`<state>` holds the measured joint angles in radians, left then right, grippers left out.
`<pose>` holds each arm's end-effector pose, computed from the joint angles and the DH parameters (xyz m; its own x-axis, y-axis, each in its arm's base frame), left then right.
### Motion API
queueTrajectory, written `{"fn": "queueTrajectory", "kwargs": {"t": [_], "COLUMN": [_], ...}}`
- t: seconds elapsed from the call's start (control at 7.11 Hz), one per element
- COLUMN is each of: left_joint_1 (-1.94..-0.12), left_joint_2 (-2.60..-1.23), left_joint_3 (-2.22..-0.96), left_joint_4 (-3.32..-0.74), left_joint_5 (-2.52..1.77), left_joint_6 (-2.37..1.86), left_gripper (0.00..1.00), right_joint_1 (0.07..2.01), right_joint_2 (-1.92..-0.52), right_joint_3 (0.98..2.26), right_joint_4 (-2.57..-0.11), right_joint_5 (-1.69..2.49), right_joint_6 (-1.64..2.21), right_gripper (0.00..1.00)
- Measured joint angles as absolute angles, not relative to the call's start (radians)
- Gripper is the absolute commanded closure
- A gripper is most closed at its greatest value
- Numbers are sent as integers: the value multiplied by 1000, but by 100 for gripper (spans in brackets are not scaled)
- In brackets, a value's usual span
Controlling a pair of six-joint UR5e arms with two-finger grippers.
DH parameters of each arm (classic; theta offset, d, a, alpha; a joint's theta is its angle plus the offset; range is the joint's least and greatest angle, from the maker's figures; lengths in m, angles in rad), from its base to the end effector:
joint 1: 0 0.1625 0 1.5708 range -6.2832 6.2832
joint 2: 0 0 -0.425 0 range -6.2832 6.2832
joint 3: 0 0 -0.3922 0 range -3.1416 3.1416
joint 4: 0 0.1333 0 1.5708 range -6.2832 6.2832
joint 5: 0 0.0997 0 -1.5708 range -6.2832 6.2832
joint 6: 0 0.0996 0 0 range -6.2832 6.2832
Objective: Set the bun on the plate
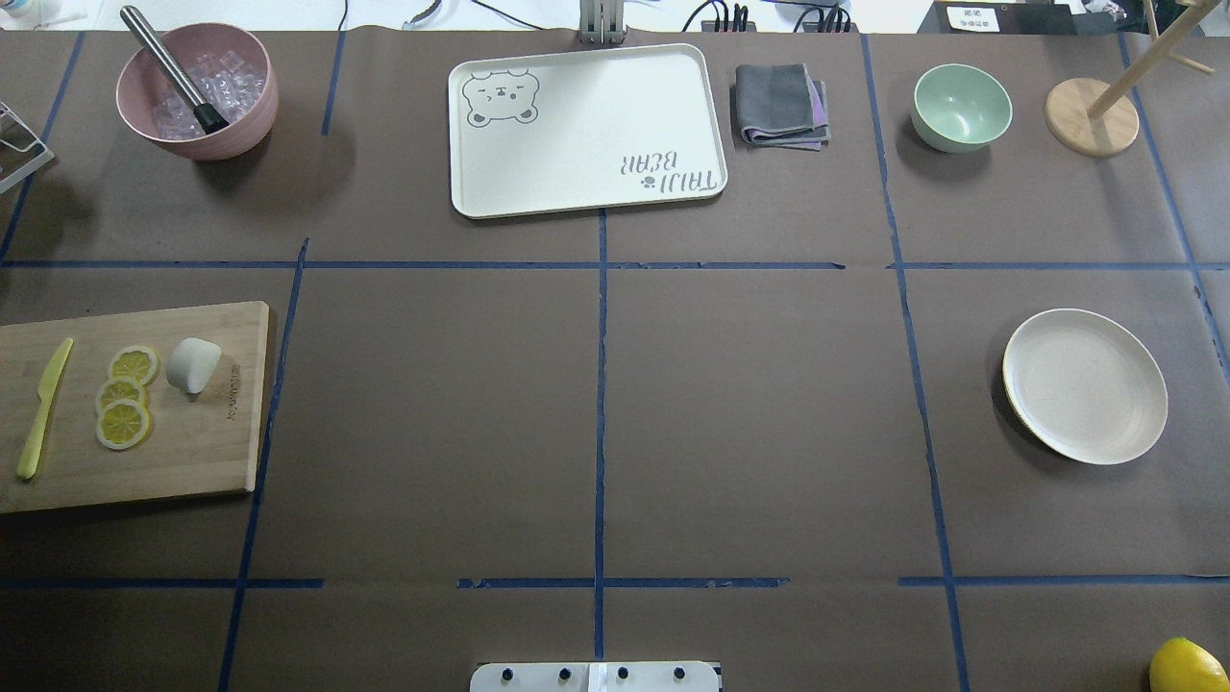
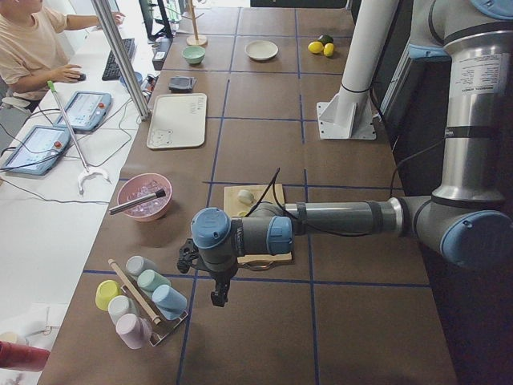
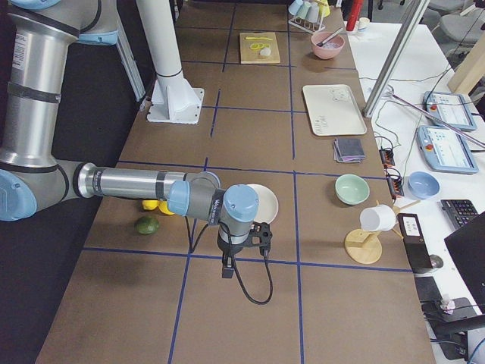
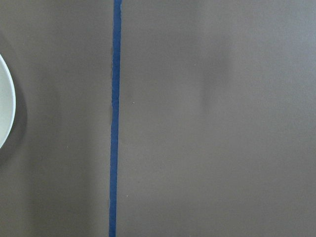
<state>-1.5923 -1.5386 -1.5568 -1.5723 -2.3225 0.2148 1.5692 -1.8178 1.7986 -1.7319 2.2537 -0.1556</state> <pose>-0.0755 -0.4729 0.6825 0.7175 0.1677 -0.6760 -0.1346 0.9857 0.1018 0.0699 -0.3726 0.6760 0.7663 -0.0419 0.6411 0.1218 0.9892 -0.0810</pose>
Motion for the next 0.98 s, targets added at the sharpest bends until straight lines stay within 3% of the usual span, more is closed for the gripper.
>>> {"fn": "queueTrajectory", "kwargs": {"t": [0.56, 0.98], "left_joint_1": [-1591, -1591], "left_joint_2": [-1538, -1530], "left_joint_3": [-1564, -1587], "left_joint_4": [-1572, -1572], "left_joint_5": [-2322, -2324], "left_joint_6": [215, 215], "left_gripper": [0, 0], "right_joint_1": [1569, 1539], "right_joint_2": [-1795, -1764], "right_joint_3": [1801, 1769], "right_joint_4": [-1723, -1457], "right_joint_5": [2252, 2304], "right_joint_6": [-158, -138], "right_gripper": [0, 0]}}
